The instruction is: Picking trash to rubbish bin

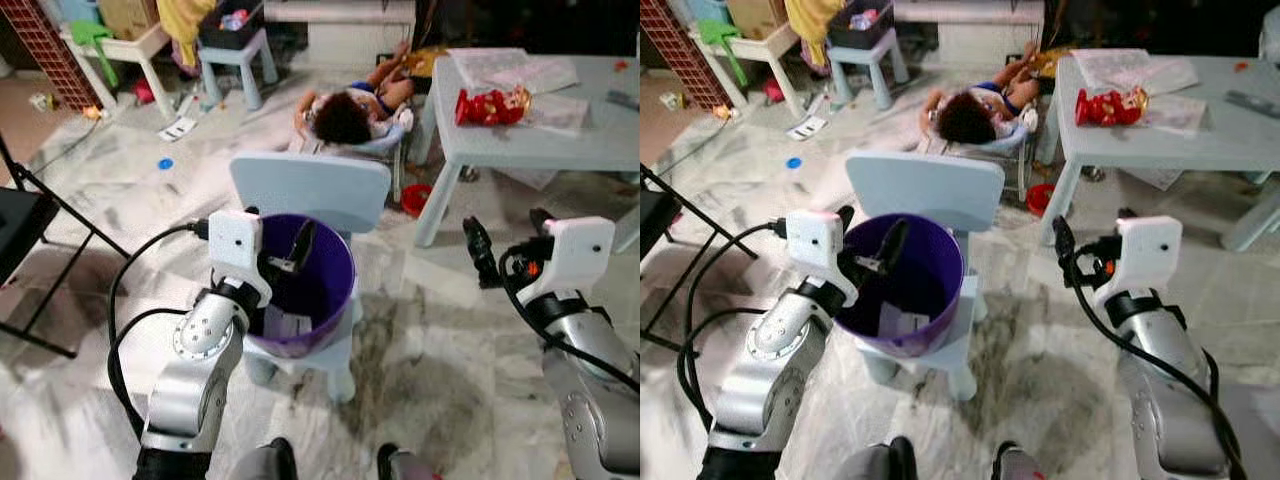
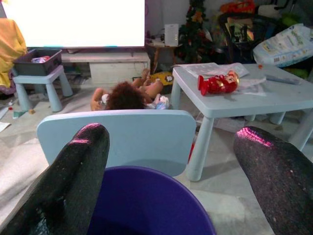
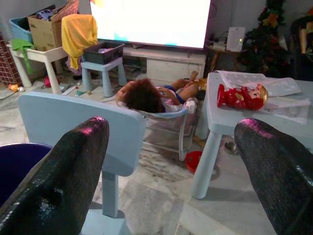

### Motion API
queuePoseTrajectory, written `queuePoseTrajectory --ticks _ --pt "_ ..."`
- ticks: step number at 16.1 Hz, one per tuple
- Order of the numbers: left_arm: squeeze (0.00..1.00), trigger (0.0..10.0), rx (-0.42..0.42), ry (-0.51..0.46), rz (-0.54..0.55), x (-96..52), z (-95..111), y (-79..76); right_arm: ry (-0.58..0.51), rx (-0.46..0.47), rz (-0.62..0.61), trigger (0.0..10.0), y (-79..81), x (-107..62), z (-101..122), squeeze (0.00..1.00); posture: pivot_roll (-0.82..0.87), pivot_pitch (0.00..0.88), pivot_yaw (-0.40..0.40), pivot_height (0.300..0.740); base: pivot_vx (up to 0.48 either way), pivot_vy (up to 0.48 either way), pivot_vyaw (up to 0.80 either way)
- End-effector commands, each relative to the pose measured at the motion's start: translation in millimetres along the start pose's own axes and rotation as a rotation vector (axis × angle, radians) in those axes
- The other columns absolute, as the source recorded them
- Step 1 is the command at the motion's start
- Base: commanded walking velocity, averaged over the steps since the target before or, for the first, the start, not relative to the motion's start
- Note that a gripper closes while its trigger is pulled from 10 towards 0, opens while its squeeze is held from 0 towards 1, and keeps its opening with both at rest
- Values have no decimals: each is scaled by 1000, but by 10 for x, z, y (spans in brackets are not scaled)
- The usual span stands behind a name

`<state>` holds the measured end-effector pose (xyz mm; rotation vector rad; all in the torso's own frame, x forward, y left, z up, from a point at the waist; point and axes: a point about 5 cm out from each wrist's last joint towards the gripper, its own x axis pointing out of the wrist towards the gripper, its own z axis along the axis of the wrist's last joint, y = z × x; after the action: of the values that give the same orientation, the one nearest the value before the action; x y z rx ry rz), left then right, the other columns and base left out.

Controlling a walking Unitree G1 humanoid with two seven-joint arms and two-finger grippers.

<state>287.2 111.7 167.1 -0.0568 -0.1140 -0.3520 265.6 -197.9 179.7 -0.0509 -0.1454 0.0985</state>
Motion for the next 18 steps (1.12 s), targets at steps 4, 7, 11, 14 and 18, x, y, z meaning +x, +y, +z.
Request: queuePoseTrajectory --ticks 4,7,11,14,18 --pt "0 10000 -29 20 12 -25 -33 4 -7 16 5 10000 22 8 43 0 -27 177 47 740 0 0 -709" --pt "0 10000 -44 24 5 -19 -40 -10 -22 13 11 10000 46 16 70 0 -31 180 46 740 0 0 -542" --pt "0 10000 -61 35 13 -12 -70 -15 -25 11 15 10000 46 25 85 0 -40 182 39 740 0 0 0" --pt "0 10000 -70 47 18 -16 -101 -25 -29 12 26 10000 74 24 95 0 -46 183 33 740 0 276 0" --pt "0 10000 -70 50 19 -10 -113 -25 -31 10 29 10000 72 34 106 0 -51 184 30 740 0 340 0"
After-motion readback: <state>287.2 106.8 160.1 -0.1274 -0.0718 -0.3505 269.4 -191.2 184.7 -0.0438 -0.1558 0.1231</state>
